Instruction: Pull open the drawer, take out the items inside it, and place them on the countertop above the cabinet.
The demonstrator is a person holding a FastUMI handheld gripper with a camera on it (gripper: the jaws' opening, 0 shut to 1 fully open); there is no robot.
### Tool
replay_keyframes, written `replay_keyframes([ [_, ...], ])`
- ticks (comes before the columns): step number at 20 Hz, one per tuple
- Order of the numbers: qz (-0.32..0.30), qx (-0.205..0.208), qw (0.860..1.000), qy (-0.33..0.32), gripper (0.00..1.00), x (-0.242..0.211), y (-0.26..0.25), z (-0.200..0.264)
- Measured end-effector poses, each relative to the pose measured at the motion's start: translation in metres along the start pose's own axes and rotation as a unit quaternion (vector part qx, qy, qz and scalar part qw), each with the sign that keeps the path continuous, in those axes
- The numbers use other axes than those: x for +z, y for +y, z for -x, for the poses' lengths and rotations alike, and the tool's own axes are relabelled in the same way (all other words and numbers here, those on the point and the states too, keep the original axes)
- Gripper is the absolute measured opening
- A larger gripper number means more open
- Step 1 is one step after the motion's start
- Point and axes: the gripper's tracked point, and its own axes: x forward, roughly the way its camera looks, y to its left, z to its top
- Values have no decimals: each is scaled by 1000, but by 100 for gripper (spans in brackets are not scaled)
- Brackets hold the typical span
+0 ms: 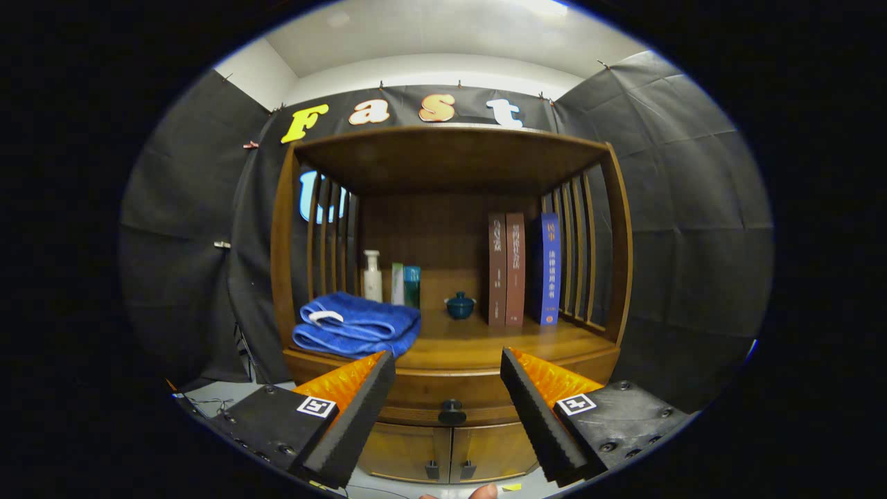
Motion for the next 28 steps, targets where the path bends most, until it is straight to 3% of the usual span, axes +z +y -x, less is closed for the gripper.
replay_keyframes([
  [9,-26,-19,997,70,99,-106,-25,-51],
  [12,-36,0,994,101,99,-132,-19,-59],
  [16,-23,21,993,115,87,-155,-8,-90],
  [19,-32,14,992,125,54,-161,-6,-93],
  [23,-4,10,992,124,30,-160,-6,-94],
  [28,-27,17,991,133,29,-158,-9,-57],
])
